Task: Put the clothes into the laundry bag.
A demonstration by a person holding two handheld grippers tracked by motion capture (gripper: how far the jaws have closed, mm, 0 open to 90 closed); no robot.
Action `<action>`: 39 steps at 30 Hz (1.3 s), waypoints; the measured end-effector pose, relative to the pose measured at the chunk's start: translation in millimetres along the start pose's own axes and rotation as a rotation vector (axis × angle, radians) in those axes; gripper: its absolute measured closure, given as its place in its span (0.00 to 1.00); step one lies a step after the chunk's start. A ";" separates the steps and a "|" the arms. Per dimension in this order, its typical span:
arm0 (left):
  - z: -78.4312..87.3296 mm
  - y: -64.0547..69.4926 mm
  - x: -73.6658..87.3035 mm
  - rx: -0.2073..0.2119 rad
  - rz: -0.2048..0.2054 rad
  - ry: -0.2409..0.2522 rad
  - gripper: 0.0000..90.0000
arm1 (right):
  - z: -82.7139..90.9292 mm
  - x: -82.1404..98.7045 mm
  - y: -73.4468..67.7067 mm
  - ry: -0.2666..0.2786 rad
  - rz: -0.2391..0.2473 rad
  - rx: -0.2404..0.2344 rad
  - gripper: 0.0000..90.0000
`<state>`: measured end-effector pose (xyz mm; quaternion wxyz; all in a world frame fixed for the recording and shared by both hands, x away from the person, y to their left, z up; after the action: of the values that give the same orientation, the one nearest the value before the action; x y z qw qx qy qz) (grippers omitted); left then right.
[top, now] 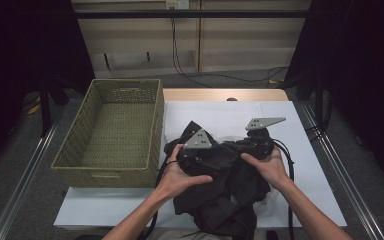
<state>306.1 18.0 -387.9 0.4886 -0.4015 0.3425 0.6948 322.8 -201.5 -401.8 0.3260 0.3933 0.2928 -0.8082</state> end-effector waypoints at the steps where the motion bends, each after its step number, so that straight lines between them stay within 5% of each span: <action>1: 5.3 -2.8 -0.9 -0.022 -0.001 0.008 0.32 | -0.2 -0.1 0.0 0.000 -0.001 0.001 1.00; 8: 30.6 -23.4 1.7 -0.111 0.055 0.079 0.16 | -0.2 -0.2 0.0 0.000 0.002 0.001 1.00; 12: 23.4 -32.8 13.6 -0.176 0.090 0.008 0.09 | -0.1 -0.4 -0.2 0.001 0.007 0.001 1.00; 16: 0.1 -30.3 30.5 -0.229 0.058 -0.072 0.06 | 0.7 -0.9 0.2 0.001 0.007 0.001 1.00; 20: -14.4 -39.0 46.2 -0.211 0.105 -0.131 0.00 | 3.8 -2.0 0.8 0.010 0.007 0.005 1.00; 22: -19.6 -39.9 52.3 -0.196 0.120 -0.180 0.04 | 5.9 -3.1 2.0 0.015 0.003 0.009 1.00; 23: -19.3 -39.0 52.5 -0.191 0.115 -0.185 0.27 | 7.3 -3.5 2.7 0.018 -0.001 0.017 1.00; 24: -16.6 -38.1 50.2 -0.210 0.102 -0.198 0.27 | 7.3 -3.5 2.7 0.018 -0.001 0.017 1.00; 25: -13.3 -37.6 48.5 -0.194 0.091 -0.189 0.55 | 8.4 -3.8 3.6 0.019 0.000 0.021 1.00; 26: -9.3 -37.3 47.2 -0.188 0.085 -0.189 0.55 | 8.4 -3.8 3.6 0.019 0.000 0.021 1.00; 29: -1.0 -33.6 43.4 -0.190 0.074 -0.177 0.78 | 8.7 -5.3 4.9 0.025 -0.003 0.023 1.00; 34: 4.8 -15.4 21.6 -0.099 0.040 -0.106 0.83 | 0.2 -10.5 9.6 0.034 -0.005 0.018 1.00; 39: -9.3 1.7 1.6 -0.014 0.006 -0.072 0.85 | -11.6 -19.1 13.4 0.043 -0.002 0.003 1.00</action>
<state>306.2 10.1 -393.3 0.4957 -0.3788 0.3210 0.7126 347.2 -195.7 -394.9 0.3183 0.4106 0.2990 -0.8004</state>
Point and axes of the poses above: each handheld gripper's, and its own axes: z roughly backward along the jaws, x roughly out of its underside, y roughly to its right, the point moved 1 cm from there along -z, roughly forward along the jaws
